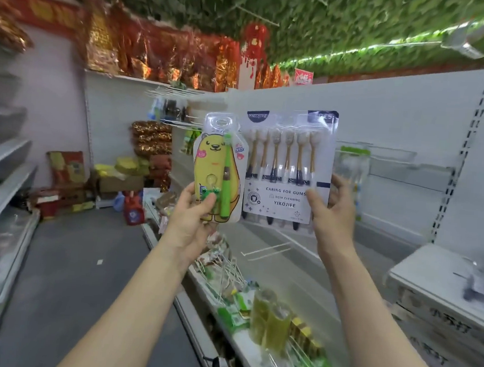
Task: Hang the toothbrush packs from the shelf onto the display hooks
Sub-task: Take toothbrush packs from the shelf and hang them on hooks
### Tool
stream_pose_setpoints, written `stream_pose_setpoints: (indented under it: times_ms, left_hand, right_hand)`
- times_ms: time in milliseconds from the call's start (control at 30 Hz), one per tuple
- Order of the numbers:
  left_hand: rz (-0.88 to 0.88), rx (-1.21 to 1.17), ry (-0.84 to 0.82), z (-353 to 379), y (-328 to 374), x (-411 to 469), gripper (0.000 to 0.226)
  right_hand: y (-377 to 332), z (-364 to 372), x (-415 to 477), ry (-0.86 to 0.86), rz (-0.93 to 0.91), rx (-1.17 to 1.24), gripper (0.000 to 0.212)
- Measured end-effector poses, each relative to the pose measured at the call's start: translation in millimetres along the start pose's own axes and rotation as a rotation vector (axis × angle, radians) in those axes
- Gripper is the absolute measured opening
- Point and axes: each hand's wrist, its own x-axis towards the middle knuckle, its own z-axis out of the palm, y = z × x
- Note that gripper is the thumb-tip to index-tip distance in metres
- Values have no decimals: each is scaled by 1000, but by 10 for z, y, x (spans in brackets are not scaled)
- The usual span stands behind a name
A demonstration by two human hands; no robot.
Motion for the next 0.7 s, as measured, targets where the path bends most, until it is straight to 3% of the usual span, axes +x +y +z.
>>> stream_pose_setpoints:
  times_ms: [300,700]
  left_hand:
    - [-4,-48,28,-1209,136,1805,42]
    - [-148,-52,-110,-2889,508,4376,39]
  right_hand:
    - [989,1728,921,-44,5,-6,41]
    - [2290,4087,1987,106,2,-100,42]
